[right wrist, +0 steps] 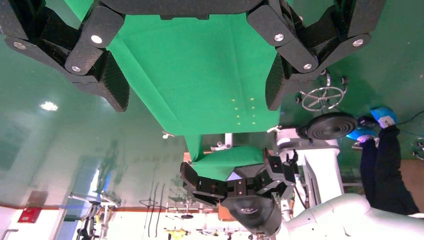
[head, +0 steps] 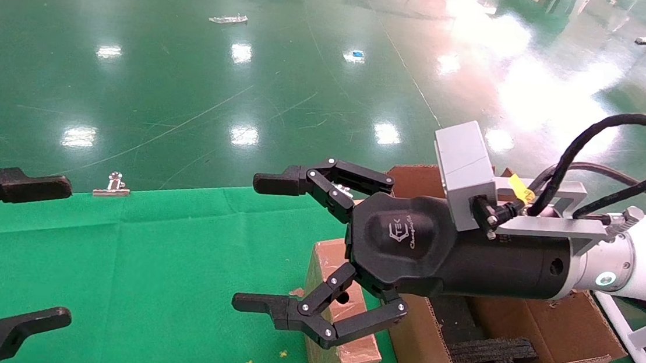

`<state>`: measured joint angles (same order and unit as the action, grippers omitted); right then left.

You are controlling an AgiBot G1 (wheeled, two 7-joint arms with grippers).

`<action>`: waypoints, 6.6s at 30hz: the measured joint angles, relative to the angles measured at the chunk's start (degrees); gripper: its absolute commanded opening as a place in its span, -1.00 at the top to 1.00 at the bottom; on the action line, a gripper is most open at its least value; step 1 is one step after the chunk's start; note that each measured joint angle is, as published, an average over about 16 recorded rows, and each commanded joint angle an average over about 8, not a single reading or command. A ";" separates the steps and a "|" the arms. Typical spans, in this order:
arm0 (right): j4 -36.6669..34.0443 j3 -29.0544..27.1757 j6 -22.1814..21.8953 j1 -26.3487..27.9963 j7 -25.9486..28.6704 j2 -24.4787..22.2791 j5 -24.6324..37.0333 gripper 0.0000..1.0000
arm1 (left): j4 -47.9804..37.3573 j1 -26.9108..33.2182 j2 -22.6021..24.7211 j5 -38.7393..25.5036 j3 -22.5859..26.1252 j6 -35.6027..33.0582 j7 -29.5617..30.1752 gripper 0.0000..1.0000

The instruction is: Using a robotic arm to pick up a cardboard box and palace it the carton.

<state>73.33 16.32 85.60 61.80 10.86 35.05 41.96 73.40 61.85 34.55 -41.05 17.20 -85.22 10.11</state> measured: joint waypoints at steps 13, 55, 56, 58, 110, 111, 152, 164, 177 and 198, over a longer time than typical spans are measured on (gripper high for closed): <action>0.80 1.70 0.08 1.56 -0.21 0.17 4.21 -1.00 | -0.03 0.02 0.00 0.01 0.02 -0.01 -0.02 -1.00; 4.10 61.05 4.33 55.67 18.01 8.89 36.70 -1.00 | -0.05 0.06 -0.04 0.08 0.14 0.02 -0.08 -1.00; 4.12 61.99 4.19 56.01 18.17 9.03 36.72 -1.00 | -0.05 0.06 -0.04 0.09 0.15 0.02 -0.08 -1.00; 4.16 63.61 3.91 56.57 18.44 9.31 36.69 -1.00 | -0.05 0.06 -0.04 0.09 0.15 0.03 -0.09 -1.00; -2.50 73.01 -2.58 54.36 56.49 11.85 33.55 0.11 | -0.05 0.09 -0.10 0.18 0.29 0.08 -0.15 -0.39; -2.22 73.13 -2.58 54.37 56.53 11.91 33.86 0.36 | -0.05 0.09 -0.10 0.19 0.29 0.09 -0.15 -0.14; -1.26 69.29 -7.19 58.75 49.88 4.46 35.00 1.00 | -0.05 0.11 -0.14 0.26 0.39 0.13 -0.21 1.00; -13.07 62.73 -10.06 69.42 41.97 -3.56 36.61 1.00 | -0.05 0.12 -0.15 0.28 0.42 0.14 -0.22 1.00; -26.85 65.35 -4.25 70.09 43.87 -9.42 41.84 1.00 | -0.05 0.13 -0.17 0.30 0.46 0.16 -0.24 -0.62; -31.67 70.93 -8.36 58.61 50.61 -11.10 44.89 1.00 | -0.05 0.14 -0.19 0.33 0.51 0.18 -0.26 -1.00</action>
<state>41.66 87.25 77.25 120.41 61.47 23.95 86.85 73.35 61.99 34.37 -40.72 17.71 -85.04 9.85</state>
